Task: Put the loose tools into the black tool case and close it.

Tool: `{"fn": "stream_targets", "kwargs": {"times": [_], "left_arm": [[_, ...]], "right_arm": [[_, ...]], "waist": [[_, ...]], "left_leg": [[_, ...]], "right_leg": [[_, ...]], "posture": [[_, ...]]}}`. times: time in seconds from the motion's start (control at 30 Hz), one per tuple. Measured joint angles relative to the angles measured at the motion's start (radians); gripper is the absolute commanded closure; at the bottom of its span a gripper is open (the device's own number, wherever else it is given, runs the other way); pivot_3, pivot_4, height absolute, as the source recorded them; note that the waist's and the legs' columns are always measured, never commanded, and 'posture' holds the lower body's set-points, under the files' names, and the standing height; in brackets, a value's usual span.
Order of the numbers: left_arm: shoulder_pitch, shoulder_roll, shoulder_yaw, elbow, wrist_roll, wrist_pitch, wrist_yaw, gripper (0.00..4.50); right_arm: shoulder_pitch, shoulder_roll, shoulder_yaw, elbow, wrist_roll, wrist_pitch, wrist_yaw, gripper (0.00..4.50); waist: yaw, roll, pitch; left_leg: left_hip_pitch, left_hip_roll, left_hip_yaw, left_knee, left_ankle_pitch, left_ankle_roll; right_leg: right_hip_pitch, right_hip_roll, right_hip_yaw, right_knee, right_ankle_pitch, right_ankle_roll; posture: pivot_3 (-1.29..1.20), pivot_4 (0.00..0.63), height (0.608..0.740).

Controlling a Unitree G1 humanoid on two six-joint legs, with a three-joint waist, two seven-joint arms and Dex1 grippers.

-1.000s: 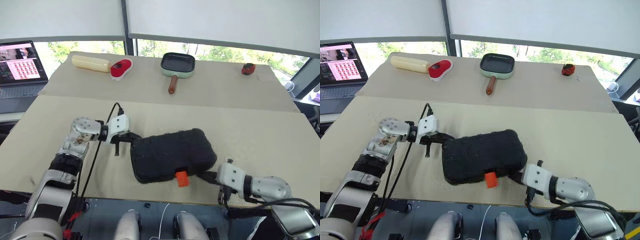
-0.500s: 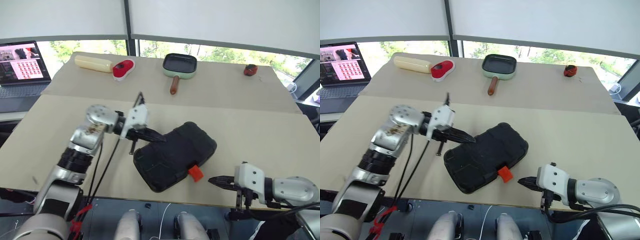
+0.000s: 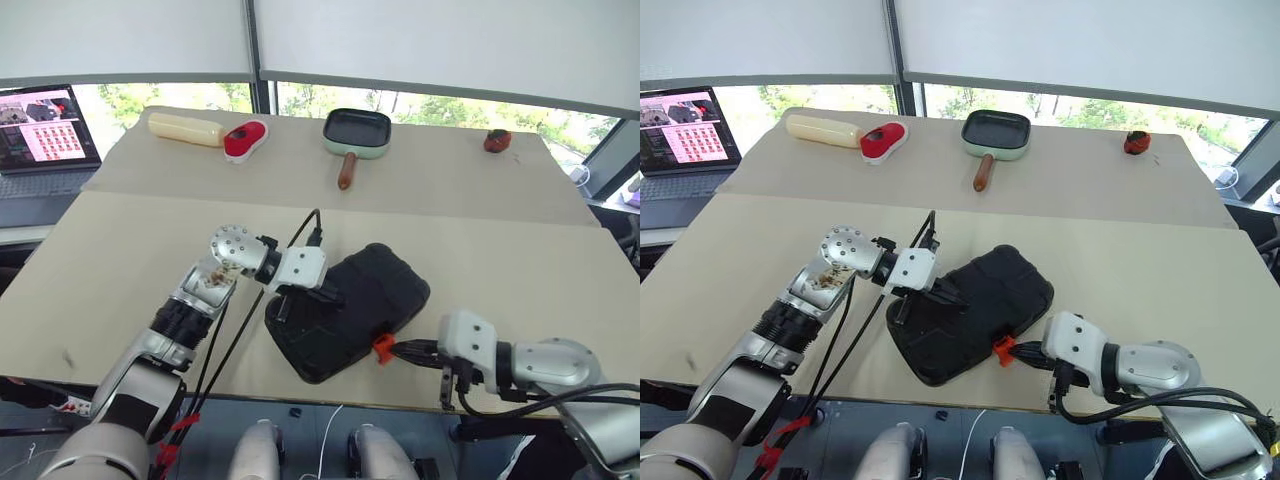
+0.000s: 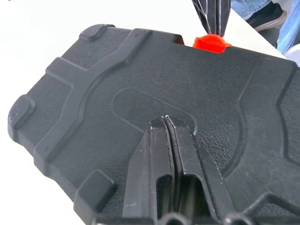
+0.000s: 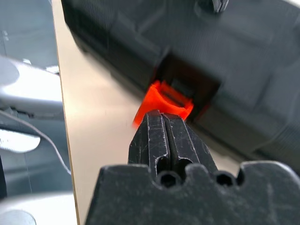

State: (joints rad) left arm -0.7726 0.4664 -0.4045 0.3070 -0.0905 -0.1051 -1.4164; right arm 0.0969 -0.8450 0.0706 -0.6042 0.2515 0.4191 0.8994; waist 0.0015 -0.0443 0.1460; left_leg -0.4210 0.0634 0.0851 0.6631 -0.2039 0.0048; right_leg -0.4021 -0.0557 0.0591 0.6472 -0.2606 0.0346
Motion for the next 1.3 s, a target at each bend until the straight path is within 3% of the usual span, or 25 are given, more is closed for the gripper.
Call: {"fn": "stream_targets", "kwargs": {"times": [0.77,1.03,1.2,1.3], "left_arm": [[-0.006,-0.022,0.0,0.011,0.016,-0.021,0.011,4.4],[-0.006,-0.032,-0.002,0.011,0.017,-0.025,0.013,4.4],[-0.006,-0.034,-0.009,0.012,0.019,-0.029,0.013,4.4],[-0.008,-0.039,-0.011,0.011,0.019,-0.034,0.013,4.4]], "right_arm": [[-0.014,0.104,0.088,0.05,-0.059,0.016,-0.061,4.5],[-0.025,0.119,0.051,0.019,-0.032,0.058,-0.075,4.5],[-0.034,0.115,-0.039,-0.11,0.014,0.076,-0.089,4.5],[0.041,0.074,-0.053,-0.143,0.026,0.077,-0.077,4.5]], "waist": [[-0.002,0.001,0.0],[-0.016,0.001,0.0],[-0.015,0.001,0.0],[-0.009,0.001,0.0]], "left_leg": [[-0.001,0.001,0.0,0.0,0.0,0.0],[-0.001,0.002,0.0,0.0,0.0,0.0],[-0.001,0.002,0.0,0.0,0.0,0.0],[-0.001,0.002,0.0,0.0,0.0,0.0]], "right_leg": [[-0.001,0.001,0.0,0.0,0.0,0.0],[-0.002,0.002,0.0,0.001,0.0,-0.001],[-0.001,0.002,0.0,0.001,0.0,0.0],[-0.001,0.001,0.0,0.0,0.0,0.0]], "posture": [[0.0,0.15,0.74],[0.0,0.15,0.74],[0.0,0.15,0.74],[0.0,0.15,0.74]]}}
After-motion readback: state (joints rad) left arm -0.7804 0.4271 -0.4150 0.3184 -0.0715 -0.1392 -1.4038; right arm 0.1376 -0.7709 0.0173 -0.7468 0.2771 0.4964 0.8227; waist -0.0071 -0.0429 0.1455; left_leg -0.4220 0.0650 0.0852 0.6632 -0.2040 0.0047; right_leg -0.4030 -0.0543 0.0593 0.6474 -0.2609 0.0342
